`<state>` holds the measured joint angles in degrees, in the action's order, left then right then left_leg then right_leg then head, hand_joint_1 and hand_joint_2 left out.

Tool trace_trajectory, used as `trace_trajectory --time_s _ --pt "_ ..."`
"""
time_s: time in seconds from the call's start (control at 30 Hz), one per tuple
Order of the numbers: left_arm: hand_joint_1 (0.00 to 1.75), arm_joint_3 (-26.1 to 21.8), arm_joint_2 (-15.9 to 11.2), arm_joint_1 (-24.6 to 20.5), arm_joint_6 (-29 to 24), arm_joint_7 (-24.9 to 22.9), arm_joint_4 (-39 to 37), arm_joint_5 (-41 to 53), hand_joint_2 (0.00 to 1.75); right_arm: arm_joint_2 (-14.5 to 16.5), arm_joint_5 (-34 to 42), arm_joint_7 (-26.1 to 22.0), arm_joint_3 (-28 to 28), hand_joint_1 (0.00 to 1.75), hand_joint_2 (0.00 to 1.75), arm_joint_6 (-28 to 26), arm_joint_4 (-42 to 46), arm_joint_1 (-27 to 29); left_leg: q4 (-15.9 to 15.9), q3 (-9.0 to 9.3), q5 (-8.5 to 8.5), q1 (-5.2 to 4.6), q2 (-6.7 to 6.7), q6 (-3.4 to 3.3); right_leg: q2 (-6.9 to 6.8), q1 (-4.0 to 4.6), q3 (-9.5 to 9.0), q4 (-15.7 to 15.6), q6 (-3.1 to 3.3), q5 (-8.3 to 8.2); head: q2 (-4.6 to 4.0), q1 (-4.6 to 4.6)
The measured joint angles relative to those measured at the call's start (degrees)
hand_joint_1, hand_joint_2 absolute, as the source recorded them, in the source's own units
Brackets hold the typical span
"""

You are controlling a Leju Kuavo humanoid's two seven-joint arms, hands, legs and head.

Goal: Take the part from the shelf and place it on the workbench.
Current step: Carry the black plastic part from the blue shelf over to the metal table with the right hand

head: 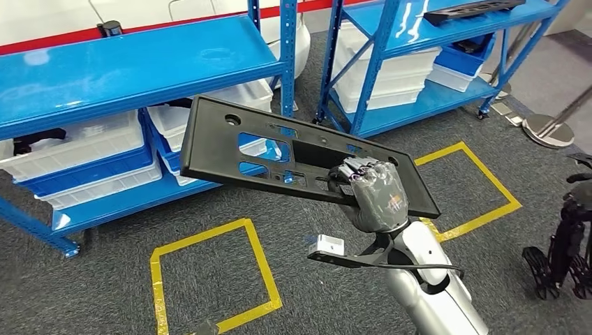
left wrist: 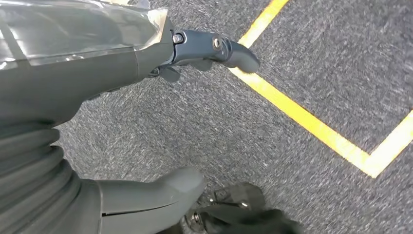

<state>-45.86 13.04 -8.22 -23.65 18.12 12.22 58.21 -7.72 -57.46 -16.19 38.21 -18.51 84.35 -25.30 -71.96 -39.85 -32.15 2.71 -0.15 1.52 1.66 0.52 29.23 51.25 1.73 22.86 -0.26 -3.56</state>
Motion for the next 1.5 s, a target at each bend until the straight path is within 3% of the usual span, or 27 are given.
trace_trajectory --time_s 0.07,0.13,0.2,0.27,0.33,0.4,0.47,0.5,0.53,0.6,0.67,0.73,0.8,0.87,0.9,0.93,0.97,1.0,1.03,1.1,1.17,1.23,1.27,1.3,1.37,1.43,1.5 --pt "0.0 0.0 -0.15 0.14 0.0 0.07 0.0 0.01 1.75 0.01 -0.01 -0.01 0.04 1.5 1.75 0.1 -0.2 0.01 4.32 1.46 3.58 0.05 -0.41 0.11 1.81 0.02 -0.05 0.44 -0.05 0.21 0.0 -0.01" --pt "0.0 0.0 -0.24 0.16 0.01 0.11 0.0 0.01 1.75 0.01 -0.01 -0.01 0.02 1.5 1.75 0.1 -0.3 -0.1 11.84 4.82 6.95 0.65 -2.84 0.28 3.41 0.19 0.37 1.61 -0.41 0.89 0.0 0.03" --pt "0.0 0.01 -0.25 0.14 0.02 0.14 0.0 0.01 1.75 0.02 -0.01 -0.01 -0.02 1.5 1.75 0.1 -0.31 -0.26 15.23 6.56 7.55 0.9 -4.41 -0.09 4.68 0.51 1.34 2.47 -0.81 1.5 0.0 0.05" --pt "0.0 0.02 -0.15 0.09 0.04 0.17 0.0 0.03 1.75 -0.04 -0.02 -0.01 -0.07 1.5 1.75 0.1 -0.32 -0.29 15.4 6.82 7.39 0.49 -3.21 -1.01 5.43 0.47 2.14 2.65 -1.09 1.63 0.0 0.05" --pt "0.0 0.04 -0.05 0.0 0.09 0.34 0.06 0.08 1.75 -0.2 -0.09 0.04 -0.19 1.5 1.75 0.07 -0.31 -0.32 15.47 6.99 7.38 0.26 -2.01 -1.89 3.34 0.2 3.47 4.94 -1.46 2.5 0.0 -0.06" --pt "0.0 0.05 -0.04 -0.08 0.15 0.79 0.13 0.08 1.75 -0.3 -0.19 0.14 -0.34 1.5 1.75 0.04 -0.3 -0.49 15.53 7.14 7.26 0.11 -0.78 -2.4 0.12 -0.11 7.19 11.79 -1.81 5.08 0.0 -0.21" --pt "0.0 0.04 -0.09 -0.08 0.16 1.24 0.13 -0.01 1.75 -0.33 -0.23 0.25 -0.41 1.5 1.75 0.05 -0.42 -0.61 15.52 7.26 7.01 -0.04 0.69 -2.51 -0.9 -0.42 11.74 19.57 -2.21 7.52 0.0 -0.23" --pt "0.0 0.03 -0.11 -0.08 0.15 1.35 0.13 -0.05 1.75 -0.34 -0.23 0.29 -0.44 1.5 1.75 0.05 -0.51 -0.63 15.52 7.39 6.86 -0.07 1.42 -2.48 -1.04 -0.53 12.86 21.17 -2.49 7.72 0.0 -0.21" --pt "0.0 0.02 -0.13 -0.09 0.14 1.41 0.13 -0.07 1.75 -0.34 -0.22 0.33 -0.46 1.5 1.75 0.06 -0.63 -0.66 15.55 7.59 6.71 -0.09 2.13 -2.41 -1.19 -0.56 12.58 20.16 -2.79 6.96 0.0 -0.22" --pt "0.0 0.03 -0.02 -0.12 0.11 1.47 0.13 -0.07 1.75 -0.34 -0.25 0.39 -0.52 1.5 1.75 0.04 -0.75 -0.94 15.89 8.35 6.51 -0.1 3.44 -2.27 -2.77 -0.14 8.38 11.91 -2.77 3.91 0.0 -0.23" --pt "0.0 0.04 0.35 -0.12 0.05 1.55 0.13 -0.08 1.75 -0.23 -0.32 0.52 -0.61 1.5 1.75 0.0 -0.74 -1.58 16.55 9.42 6.28 -0.05 4.66 -1.9 -6.16 0.81 3.92 3.89 -1.77 1.71 0.0 -0.17" --pt "0.0 0.04 0.7 -0.1 0.01 1.61 0.13 -0.1 1.75 -0.03 -0.36 0.67 -0.7 1.5 1.75 -0.04 -0.72 -2.31 17.11 10.37 5.97 0.26 6.16 -1.23 -7.61 1.35 2.64 1.59 -1.02 1.28 0.0 -0.24" --pt "0.0 0.05 0.96 -0.24 -0.02 1.64 0.14 -0.1 1.75 0.15 -0.42 0.81 -0.78 1.5 1.75 -0.11 -0.68 -2.44 17.61 11.32 5.8 0.49 7.33 -0.56 -5.99 0.93 1.77 0.34 -0.69 0.57 0.0 -0.47" --pt "0.0 0.07 1.07 -0.37 -0.03 1.73 0.15 -0.08 1.75 0.27 -0.5 1.0 -0.89 1.5 1.75 -0.28 -0.61 -2.25 15.16 10.78 4.13 0.35 5.02 -0.26 -4.1 0.04 0.38 -1.33 -0.18 -0.87 -0.01 -0.35" --pt "0.0 0.07 0.97 -0.34 -0.02 1.75 0.15 -0.09 1.75 0.43 -0.55 1.1 -0.91 1.5 1.75 -0.35 -0.59 -2.08 11.7 9.15 2.29 0.31 2.94 -0.22 -3.25 -0.51 -0.09 -1.77 0.11 -1.6 -0.01 -0.16" --pt "0.0 0.05 0.87 -0.22 -0.01 1.75 0.15 -0.11 1.75 0.5 -0.56 1.17 -0.92 1.5 1.75 -0.4 -0.61 -2.03 7.49 7.01 0.17 0.23 1.28 -0.11 -2.52 -0.41 -0.04 -1.71 0.28 -1.71 -0.01 0.0" --pt "0.0 0.05 0.74 -0.07 -0.01 1.73 0.15 -0.13 1.75 0.64 -0.61 1.21 -0.86 1.5 1.75 -0.4 -0.63 -1.83 3.44 4.7 -1.48 0.22 0.37 0.05 -1.67 -0.4 0.02 -1.58 0.45 -1.78 0.0 0.06" --pt "0.0 0.04 0.61 0.08 0.0 1.7 0.15 -0.15 1.75 0.7 -0.67 1.2 -0.78 1.5 1.75 -0.4 -0.66 -1.53 1.01 3.01 -1.94 0.24 0.02 0.22 -0.74 -0.37 0.06 -1.5 0.47 -1.78 0.0 0.1" --pt "0.0 0.03 0.47 0.18 0.0 1.69 0.15 -0.15 1.75 0.7 -0.71 1.2 -0.7 1.5 1.75 -0.4 -0.7 -1.27 0.9 2.33 -1.01 0.27 -0.07 0.39 0.25 -0.39 0.09 -1.34 0.38 -1.7 0.0 0.08" --pt "0.0 0.02 0.21 0.22 0.01 1.68 0.15 -0.15 1.75 0.69 -0.77 1.2 -0.61 1.5 1.75 -0.4 -0.77 -0.96 6.87 4.12 3.54 0.49 -0.54 0.72 2.07 -0.61 0.18 -0.6 -0.06 -1.26 0.0 0.08" --pt "0.0 0.03 0.04 0.18 0.1 1.67 0.15 -0.16 1.75 0.67 -0.78 1.26 -0.66 1.5 1.75 -0.4 -0.79 -0.93 14.18 7.08 6.79 0.94 -2.65 0.87 3.59 -0.47 0.81 0.82 -0.83 -0.28 0.01 0.12" --pt "0.0 0.04 0.03 0.06 0.17 1.66 0.15 -0.17 1.75 0.6 -0.83 1.33 -0.84 1.5 1.75 -0.43 -0.78 -0.92 16.73 8.25 6.91 0.87 -3.58 0.18 4.53 -0.06 1.66 1.54 -1.52 0.71 0.02 0.1" --pt "0.0 0.05 0.05 -0.01 0.17 1.66 0.15 -0.17 1.75 0.55 -0.86 1.36 -0.99 1.5 1.75 -0.45 -0.78 -0.89 16.73 8.44 6.73 0.65 -2.84 -0.49 4.9 -0.01 1.95 1.52 -1.73 0.97 0.02 0.08" --pt "0.0 0.05 0.08 -0.06 0.17 1.66 0.16 -0.17 1.75 0.44 -0.87 1.35 -1.16 1.5 1.75 -0.46 -0.77 -0.84 16.79 8.63 6.78 0.46 -2.21 -1.07 4.62 -0.11 2.06 1.72 -1.92 1.07 0.02 0.09" --pt "0.0 0.07 0.13 -0.11 0.17 1.68 0.17 -0.18 1.75 0.22 -0.87 1.35 -1.55 1.5 1.75 -0.5 -0.75 -0.73 16.93 9.04 7.06 0.36 -1.04 -1.98 2.41 -0.41 3.42 4.76 -1.98 2.38 0.02 0.03" --pt "0.0 0.05 0.09 -0.08 0.16 1.7 0.17 -0.27 1.75 0.07 -0.87 1.35 -1.86 1.5 1.75 -0.54 -0.75 -0.62 16.97 9.15 7.05 0.3 0.18 -2.32 -0.3 -0.69 7.5 12.56 -1.98 5.8 0.02 -0.08" --pt "0.0 0.04 0.03 -0.02 0.15 1.72 0.17 -0.45 1.75 -0.04 -0.87 1.35 -2.03 1.5 1.75 -0.55 -0.76 -0.38 16.99 9.26 6.79 0.25 1.56 -2.28 -1.03 -0.88 11.82 20.02 -2.38 8.45 0.02 -0.09"
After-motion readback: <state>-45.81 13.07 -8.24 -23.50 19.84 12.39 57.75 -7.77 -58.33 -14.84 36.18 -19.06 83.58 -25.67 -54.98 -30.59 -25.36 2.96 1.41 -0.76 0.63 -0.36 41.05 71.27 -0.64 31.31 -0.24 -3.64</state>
